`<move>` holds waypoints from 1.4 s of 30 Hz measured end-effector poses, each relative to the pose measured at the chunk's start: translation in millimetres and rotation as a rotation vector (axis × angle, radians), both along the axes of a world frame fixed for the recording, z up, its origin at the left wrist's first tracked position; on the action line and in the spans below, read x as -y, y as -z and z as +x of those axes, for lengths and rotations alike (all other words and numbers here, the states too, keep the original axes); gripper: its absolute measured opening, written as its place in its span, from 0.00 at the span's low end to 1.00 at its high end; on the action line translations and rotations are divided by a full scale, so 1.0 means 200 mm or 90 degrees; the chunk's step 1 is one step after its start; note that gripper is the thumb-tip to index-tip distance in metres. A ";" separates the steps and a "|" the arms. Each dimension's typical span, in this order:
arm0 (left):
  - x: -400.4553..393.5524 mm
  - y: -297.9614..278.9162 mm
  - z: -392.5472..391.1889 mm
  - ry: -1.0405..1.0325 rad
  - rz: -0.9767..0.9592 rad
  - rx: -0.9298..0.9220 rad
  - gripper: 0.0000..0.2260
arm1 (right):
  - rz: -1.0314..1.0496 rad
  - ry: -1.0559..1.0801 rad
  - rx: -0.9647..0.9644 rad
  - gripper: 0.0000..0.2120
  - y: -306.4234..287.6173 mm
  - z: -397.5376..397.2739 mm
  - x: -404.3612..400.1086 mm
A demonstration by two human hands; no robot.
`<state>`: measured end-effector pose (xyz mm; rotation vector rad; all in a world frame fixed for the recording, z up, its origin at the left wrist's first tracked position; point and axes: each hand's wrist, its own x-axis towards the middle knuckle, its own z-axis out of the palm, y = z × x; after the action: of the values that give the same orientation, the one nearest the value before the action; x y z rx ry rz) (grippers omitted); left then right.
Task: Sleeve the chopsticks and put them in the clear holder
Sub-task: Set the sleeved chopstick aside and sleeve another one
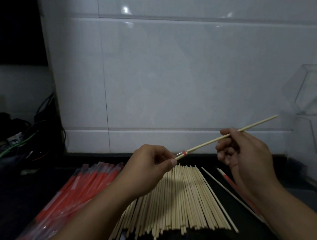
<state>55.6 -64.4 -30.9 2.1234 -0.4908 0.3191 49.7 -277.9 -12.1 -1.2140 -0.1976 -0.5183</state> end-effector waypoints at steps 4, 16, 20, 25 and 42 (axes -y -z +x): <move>0.00 0.00 0.00 0.000 0.011 -0.003 0.03 | -0.023 0.002 -0.011 0.12 0.01 0.00 -0.01; 0.00 0.00 -0.01 -0.009 0.024 -0.004 0.04 | -0.042 0.009 -0.003 0.12 0.01 -0.01 -0.01; 0.01 0.00 -0.01 -0.005 0.025 -0.004 0.05 | -0.041 0.002 -0.023 0.12 0.01 0.00 -0.02; 0.02 0.00 -0.02 0.003 0.021 -0.005 0.04 | -0.058 -0.014 -0.069 0.11 0.03 0.02 -0.01; 0.01 -0.01 -0.03 -0.003 0.015 -0.014 0.05 | -0.247 0.073 -0.066 0.23 0.02 0.03 0.03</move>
<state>50.6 -67.4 -29.4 2.1493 -0.4785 0.2944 55.5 -284.6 -16.6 -1.6335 -0.1447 -0.5297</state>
